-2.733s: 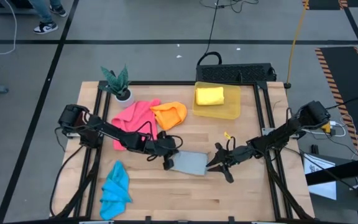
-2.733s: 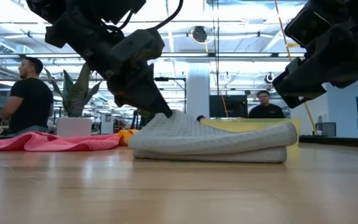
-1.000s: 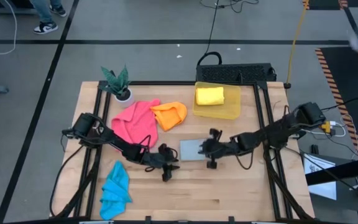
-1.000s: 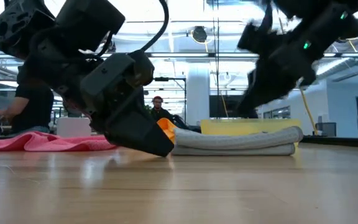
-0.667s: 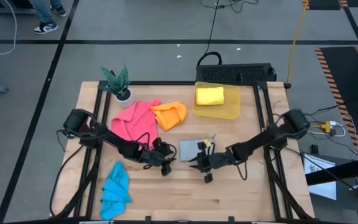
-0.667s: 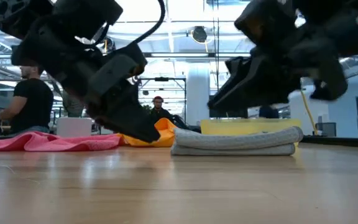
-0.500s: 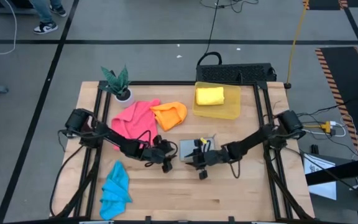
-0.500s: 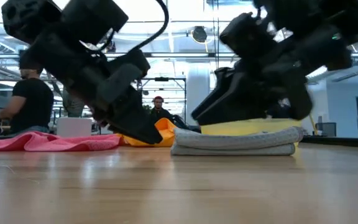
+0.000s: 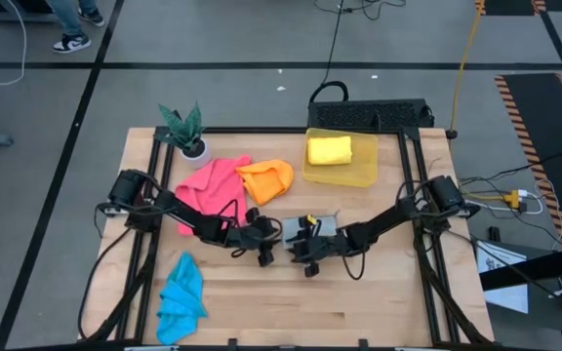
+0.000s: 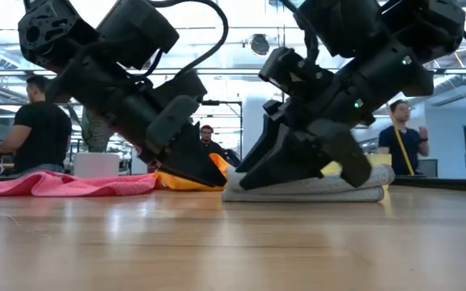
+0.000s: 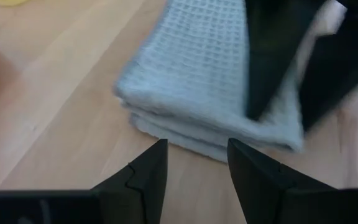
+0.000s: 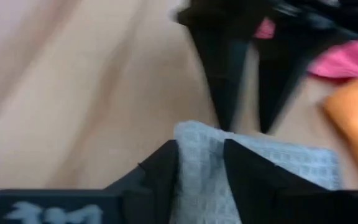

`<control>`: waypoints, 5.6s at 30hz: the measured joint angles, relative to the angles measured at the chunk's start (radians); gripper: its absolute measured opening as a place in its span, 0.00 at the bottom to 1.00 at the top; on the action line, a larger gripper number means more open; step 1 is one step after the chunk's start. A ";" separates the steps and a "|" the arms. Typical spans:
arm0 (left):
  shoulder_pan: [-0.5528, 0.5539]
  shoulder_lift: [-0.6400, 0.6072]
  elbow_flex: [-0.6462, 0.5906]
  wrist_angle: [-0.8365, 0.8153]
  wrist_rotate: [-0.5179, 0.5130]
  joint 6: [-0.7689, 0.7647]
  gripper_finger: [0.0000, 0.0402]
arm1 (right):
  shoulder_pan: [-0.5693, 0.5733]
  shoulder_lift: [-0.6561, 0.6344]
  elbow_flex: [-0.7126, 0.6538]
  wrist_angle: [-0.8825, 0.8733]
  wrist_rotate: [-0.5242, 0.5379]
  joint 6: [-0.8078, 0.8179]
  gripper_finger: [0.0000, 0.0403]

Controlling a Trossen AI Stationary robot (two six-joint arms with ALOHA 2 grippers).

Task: Fold microfiber towels
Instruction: Fold the gray kitchen towel

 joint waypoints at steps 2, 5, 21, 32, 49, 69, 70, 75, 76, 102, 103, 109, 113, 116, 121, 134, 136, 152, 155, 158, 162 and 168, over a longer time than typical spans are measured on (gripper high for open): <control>-0.002 0.000 0.000 0.002 0.001 0.001 0.42 | -0.004 0.000 0.000 0.000 0.022 -0.001 0.23; -0.004 0.000 0.000 0.002 0.001 0.004 0.42 | -0.010 0.000 0.000 0.007 0.016 -0.001 0.11; -0.003 0.001 0.000 0.016 0.000 0.010 0.42 | -0.017 -0.126 0.000 -0.006 0.147 -0.056 0.02; -0.014 0.001 0.000 0.030 -0.002 0.024 0.42 | -0.024 -0.089 0.000 -0.041 0.144 -0.097 0.02; -0.017 0.001 0.000 0.069 0.061 0.072 0.42 | -0.081 -0.223 0.000 -0.149 0.140 -0.292 0.02; -0.010 0.125 0.004 0.190 0.078 0.062 0.42 | -0.142 -0.224 -0.007 -0.201 -0.077 -0.554 0.02; -0.014 0.126 0.004 0.192 0.078 0.062 0.42 | -0.142 -0.224 -0.016 -0.198 -0.122 -0.522 0.02; -0.030 0.116 0.003 0.188 0.107 0.063 0.42 | -0.140 -0.223 -0.091 -0.149 -0.226 -0.423 0.02; -0.032 0.116 0.003 0.188 0.127 0.064 0.42 | -0.139 -0.223 -0.106 -0.129 -0.228 -0.410 0.02; -0.037 0.095 0.000 0.188 0.180 0.065 0.42 | -0.111 -0.256 -0.185 0.073 -0.432 -0.115 0.51; -0.037 0.095 0.000 0.188 0.179 0.065 0.42 | -0.106 -0.282 -0.185 0.007 -0.428 -0.098 0.53; -0.037 0.095 0.001 0.188 0.178 0.065 0.42 | -0.051 -0.379 -0.185 -0.345 -0.356 0.000 0.55; -0.037 0.095 0.001 0.188 0.177 0.065 0.42 | 0.002 -0.369 -0.186 -0.418 -0.205 -0.045 0.48; -0.037 0.095 0.001 0.188 0.177 0.063 0.42 | 0.021 -0.366 -0.192 -0.403 -0.127 -0.066 0.39; -0.037 0.095 0.001 0.188 0.176 0.063 0.42 | 0.022 -0.365 -0.207 -0.407 -0.114 -0.078 0.19; -0.037 0.095 0.001 0.188 0.175 0.066 0.42 | 0.049 -0.365 -0.211 -0.407 0.078 -0.180 0.05; -0.037 0.095 0.001 0.188 0.175 0.066 0.42 | 0.059 -0.365 -0.211 -0.407 0.113 -0.203 0.04; -0.037 0.095 0.001 0.188 0.175 0.066 0.42 | 0.141 -0.366 -0.211 -0.395 0.388 -0.437 0.02; -0.037 0.095 0.001 0.188 0.175 0.065 0.42 | 0.150 -0.366 -0.211 -0.395 0.376 -0.448 0.02; -0.037 0.095 0.001 0.188 0.175 0.065 0.42 | 0.142 -0.366 -0.212 -0.399 0.207 -0.362 0.02; -0.037 0.095 0.001 0.188 0.175 0.065 0.42 | 0.124 -0.366 -0.244 -0.399 0.113 -0.254 0.02; -0.037 0.095 0.001 0.188 0.176 0.060 0.42 | 0.102 -0.366 -0.301 -0.319 0.086 -0.225 0.06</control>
